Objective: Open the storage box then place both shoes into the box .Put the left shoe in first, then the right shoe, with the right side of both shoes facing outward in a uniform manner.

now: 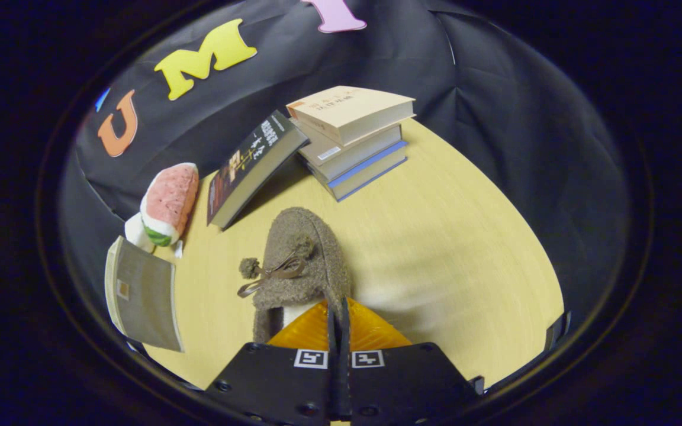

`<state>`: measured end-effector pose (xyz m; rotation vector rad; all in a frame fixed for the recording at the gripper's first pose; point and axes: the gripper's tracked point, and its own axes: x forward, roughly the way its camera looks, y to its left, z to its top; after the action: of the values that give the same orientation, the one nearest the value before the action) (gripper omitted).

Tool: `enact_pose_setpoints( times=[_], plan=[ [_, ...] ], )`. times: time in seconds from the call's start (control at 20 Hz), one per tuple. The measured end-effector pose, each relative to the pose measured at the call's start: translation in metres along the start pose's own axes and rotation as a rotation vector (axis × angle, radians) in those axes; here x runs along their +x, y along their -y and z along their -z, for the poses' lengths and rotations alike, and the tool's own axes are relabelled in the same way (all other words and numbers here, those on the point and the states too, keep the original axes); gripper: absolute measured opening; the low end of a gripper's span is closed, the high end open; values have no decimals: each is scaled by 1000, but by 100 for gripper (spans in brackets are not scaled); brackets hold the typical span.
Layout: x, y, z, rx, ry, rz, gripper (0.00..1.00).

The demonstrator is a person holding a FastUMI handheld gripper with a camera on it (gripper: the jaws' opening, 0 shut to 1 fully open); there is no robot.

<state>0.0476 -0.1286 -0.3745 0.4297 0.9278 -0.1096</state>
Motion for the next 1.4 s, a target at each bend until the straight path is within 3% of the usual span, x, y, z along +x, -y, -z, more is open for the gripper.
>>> enact_pose_setpoints(
  times=[0.55, 0.95, 1.15, 1.4],
  plan=[
    [-92, -193, -7, 82, 89, -110, 0],
    [-115, -356, 8, 45, 121, -182, 0],
    [-90, -406, 31, 16, 90, -156, 0],
    [-68, -427, 59, -45, 95, -57, 0]
  ],
)
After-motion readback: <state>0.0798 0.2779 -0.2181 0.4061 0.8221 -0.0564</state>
